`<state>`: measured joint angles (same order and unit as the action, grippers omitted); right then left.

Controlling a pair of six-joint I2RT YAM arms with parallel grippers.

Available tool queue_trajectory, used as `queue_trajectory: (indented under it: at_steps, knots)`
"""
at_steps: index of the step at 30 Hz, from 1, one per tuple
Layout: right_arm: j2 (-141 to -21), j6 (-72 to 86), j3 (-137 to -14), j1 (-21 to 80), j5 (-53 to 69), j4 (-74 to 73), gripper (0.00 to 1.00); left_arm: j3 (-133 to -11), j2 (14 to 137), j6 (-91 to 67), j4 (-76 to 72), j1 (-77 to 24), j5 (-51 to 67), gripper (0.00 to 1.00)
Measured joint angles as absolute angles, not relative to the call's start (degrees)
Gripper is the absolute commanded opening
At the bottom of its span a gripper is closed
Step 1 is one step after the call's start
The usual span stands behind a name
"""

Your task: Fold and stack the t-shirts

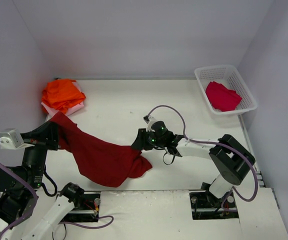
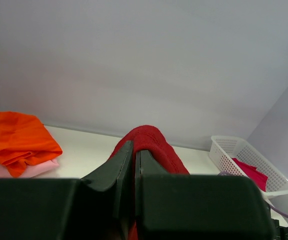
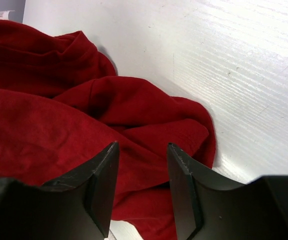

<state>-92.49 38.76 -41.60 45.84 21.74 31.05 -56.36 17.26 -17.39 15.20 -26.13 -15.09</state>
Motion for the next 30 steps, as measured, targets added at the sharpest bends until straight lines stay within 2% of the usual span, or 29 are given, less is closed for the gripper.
queue_trajectory:
  at_steps: [4, 8, 11, 14, 15, 17, 18, 19, 30]
  knots:
    - [-92.49, 38.06, -41.6, 45.84, 21.63, 30.89, 0.5, -56.36, 17.23, -17.41, 15.22, -26.13, -15.11, 0.0]
    - [-92.49, 37.08, -41.6, 45.84, 21.3, 30.26, 0.51, -56.21, 17.23, -17.61, 15.2, -26.13, -15.11, 0.0]
    - [-92.49, 36.6, -41.6, 45.84, 21.26, 29.63, 0.45, -55.61, 17.19, -17.91, 15.22, -26.13, -15.09, 0.0]
    - [-92.49, 36.14, -41.6, 45.84, 21.23, 29.28, 0.35, -55.48, 17.19, -18.2, 15.29, -26.13, -15.09, 0.0]
    - [-92.49, 36.1, -41.58, 45.84, 21.23, 29.28, 0.25, -55.48, 17.19, -18.24, 15.27, -26.13, -15.09, 0.0]
    - [-92.47, 35.9, -41.39, 45.84, 21.1, 29.36, 0.14, -55.48, 17.19, -18.26, 15.29, -26.13, -15.09, 0.0]
    - [-92.47, 35.92, -41.17, 45.84, 21.04, 29.34, 0.04, -55.48, 17.19, -18.28, 15.29, -26.13, -15.11, 0.0]
    - [-92.47, 35.97, -40.86, 45.84, 20.97, 29.34, 0.0, -55.48, 17.19, -18.28, 15.29, -26.13, -15.11, 0.0]
    - [-87.53, 35.05, -39.97, 45.1, 18.11, 23.42, 0.0, -55.48, 16.38, -18.24, 16.38, -26.13, -16.23, 0.0]
